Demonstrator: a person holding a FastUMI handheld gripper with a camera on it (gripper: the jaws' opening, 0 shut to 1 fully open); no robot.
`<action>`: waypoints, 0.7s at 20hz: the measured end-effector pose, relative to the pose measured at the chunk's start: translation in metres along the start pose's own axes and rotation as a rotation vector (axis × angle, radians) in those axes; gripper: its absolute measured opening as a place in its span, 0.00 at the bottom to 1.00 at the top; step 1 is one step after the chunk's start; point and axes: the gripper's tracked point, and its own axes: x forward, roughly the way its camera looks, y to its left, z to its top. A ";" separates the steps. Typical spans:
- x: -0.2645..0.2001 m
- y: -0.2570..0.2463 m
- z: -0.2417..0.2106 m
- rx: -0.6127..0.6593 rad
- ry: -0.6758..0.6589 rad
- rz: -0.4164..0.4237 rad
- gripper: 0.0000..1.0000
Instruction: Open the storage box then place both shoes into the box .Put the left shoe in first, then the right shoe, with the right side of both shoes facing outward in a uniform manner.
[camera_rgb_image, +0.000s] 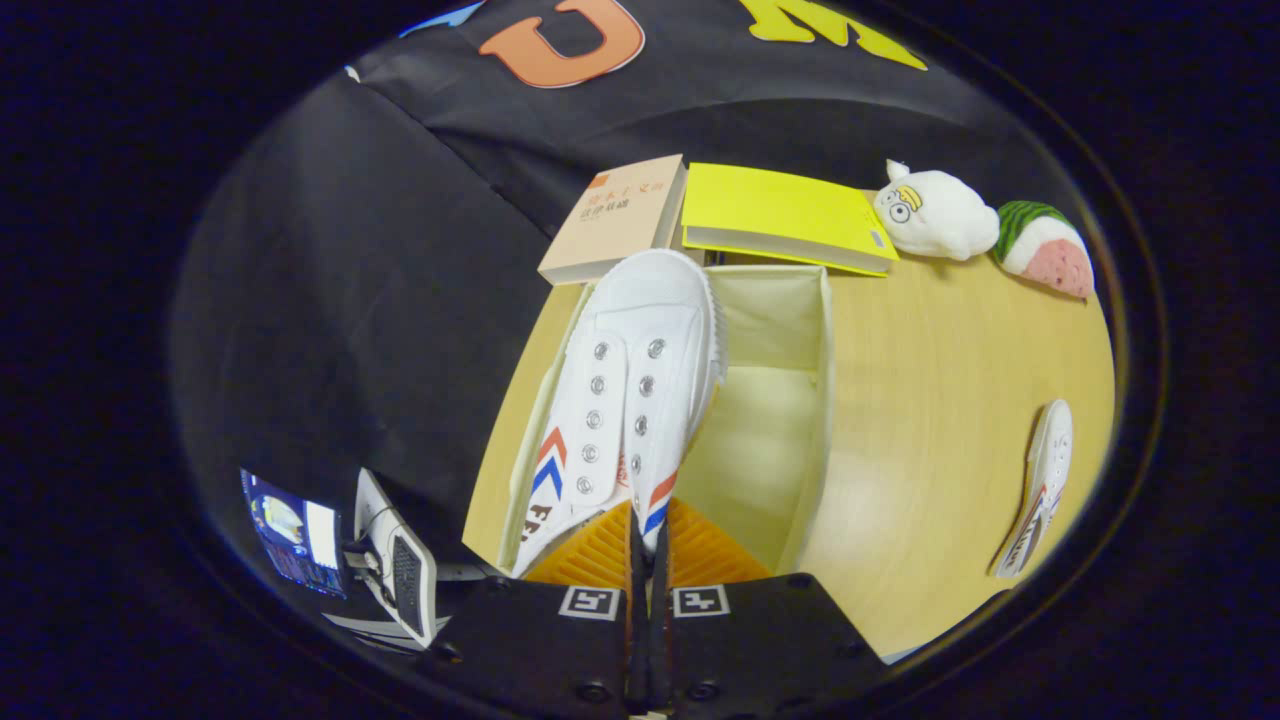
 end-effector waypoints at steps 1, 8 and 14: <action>0.013 0.003 -0.004 0.013 0.013 -0.019 0.06; 0.069 0.010 -0.012 0.115 0.109 -0.143 0.06; 0.103 0.006 -0.017 0.109 0.187 -0.194 0.06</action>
